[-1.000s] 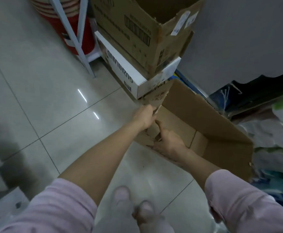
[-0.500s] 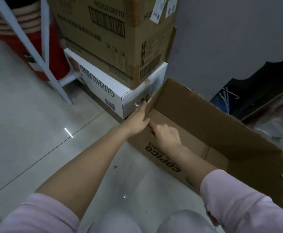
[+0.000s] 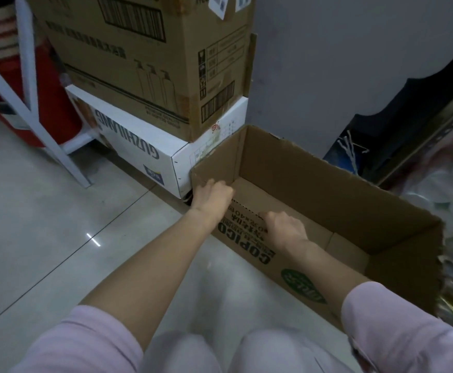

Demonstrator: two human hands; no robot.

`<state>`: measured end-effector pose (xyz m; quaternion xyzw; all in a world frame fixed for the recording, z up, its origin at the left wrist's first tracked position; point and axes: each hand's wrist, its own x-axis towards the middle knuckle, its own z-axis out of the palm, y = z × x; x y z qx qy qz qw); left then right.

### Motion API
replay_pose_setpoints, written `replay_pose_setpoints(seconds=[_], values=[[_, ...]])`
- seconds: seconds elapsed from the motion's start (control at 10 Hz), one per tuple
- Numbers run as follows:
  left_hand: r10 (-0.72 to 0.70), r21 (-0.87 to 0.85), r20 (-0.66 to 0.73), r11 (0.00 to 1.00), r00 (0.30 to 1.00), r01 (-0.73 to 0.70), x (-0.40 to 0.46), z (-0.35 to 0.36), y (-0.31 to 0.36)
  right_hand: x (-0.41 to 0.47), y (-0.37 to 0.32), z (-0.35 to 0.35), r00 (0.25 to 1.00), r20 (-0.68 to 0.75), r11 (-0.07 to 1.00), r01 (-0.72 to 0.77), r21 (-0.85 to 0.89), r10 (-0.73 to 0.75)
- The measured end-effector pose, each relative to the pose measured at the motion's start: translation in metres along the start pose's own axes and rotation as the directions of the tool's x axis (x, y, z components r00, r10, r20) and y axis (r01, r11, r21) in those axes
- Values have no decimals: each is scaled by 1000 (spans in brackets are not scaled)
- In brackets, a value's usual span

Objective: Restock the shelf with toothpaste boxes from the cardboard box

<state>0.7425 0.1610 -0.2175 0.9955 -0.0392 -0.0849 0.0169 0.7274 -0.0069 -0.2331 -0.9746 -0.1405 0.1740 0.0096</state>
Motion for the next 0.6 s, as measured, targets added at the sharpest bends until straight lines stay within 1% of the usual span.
replay_pose_setpoints(seconds=[0.1,0.2,0.3,0.4,0.5,0.6], values=[[-10,21,-2,1000,1000,10,4,1,-1,-7,11,0,999,31,1000,-23,-13,23],[2,90,-8,996,1000,-1,10,2,2,-8,12,0,999,27,1000,-20,-20,21],[3,168,-10,986,1000,-2,11,0,4,-8,8,-3,998,68,999,-12,-31,14],[5,159,17,987,1000,-8,8,-2,6,-11,11,-5,994,107,1000,-10,-3,10],[5,3,-12,1000,1000,-5,-2,-19,7,-17,11,-18,986,166,987,-42,156,16],[-109,-323,-85,943,990,77,-19,-40,-3,-36,15,-35,994,108,903,-72,424,29]])
